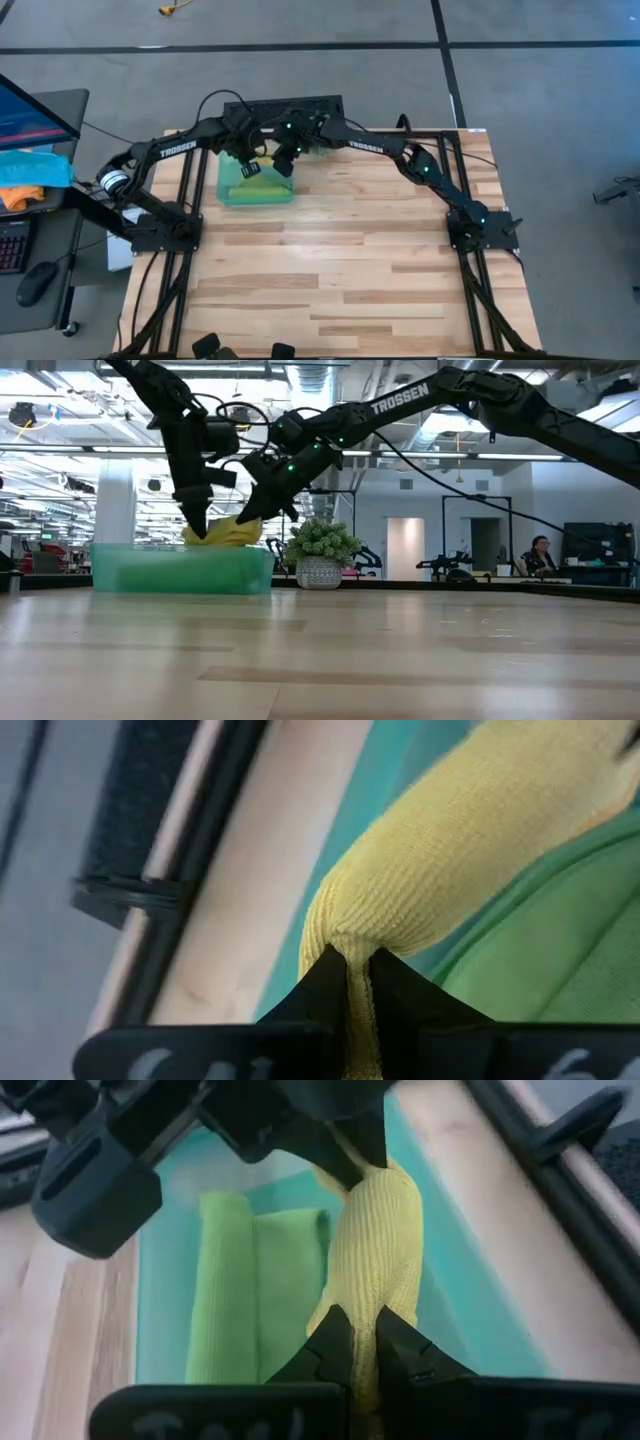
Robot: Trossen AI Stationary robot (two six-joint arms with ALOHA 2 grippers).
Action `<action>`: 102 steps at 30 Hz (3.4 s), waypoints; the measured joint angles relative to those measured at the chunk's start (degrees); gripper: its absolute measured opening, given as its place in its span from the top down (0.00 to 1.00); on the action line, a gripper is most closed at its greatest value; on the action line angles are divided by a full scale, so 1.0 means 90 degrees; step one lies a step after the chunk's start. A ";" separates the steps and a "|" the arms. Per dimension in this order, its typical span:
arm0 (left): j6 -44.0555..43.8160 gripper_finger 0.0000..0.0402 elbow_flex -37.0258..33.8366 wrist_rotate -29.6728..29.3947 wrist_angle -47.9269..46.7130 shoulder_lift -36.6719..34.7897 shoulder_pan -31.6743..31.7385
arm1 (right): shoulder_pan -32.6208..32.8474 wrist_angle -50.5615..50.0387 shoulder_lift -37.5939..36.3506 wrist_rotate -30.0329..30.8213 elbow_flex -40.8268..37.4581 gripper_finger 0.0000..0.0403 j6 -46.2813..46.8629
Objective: Roll microfiber towels into tight, uniform cylinder then place into a basket
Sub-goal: Put the rolled yellow towel into the green bin, then move the green bin to the middle left of the table
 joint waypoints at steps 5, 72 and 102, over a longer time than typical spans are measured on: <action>-0.0111 0.97 -0.0251 0.0146 -0.0014 0.0025 0.0005 | 0.0168 0.0172 0.0000 0.0229 -0.0282 0.92 -0.0002; -0.0477 0.58 -0.0375 0.0364 -0.0228 -0.1227 -0.0037 | 0.0485 -0.2316 -0.1024 0.0789 -0.0562 0.72 -0.1231; -0.3048 0.58 -0.2738 -0.0546 0.1305 -0.4812 -0.3662 | 0.0798 -0.1976 -0.1062 0.2442 -0.1942 0.89 -0.0168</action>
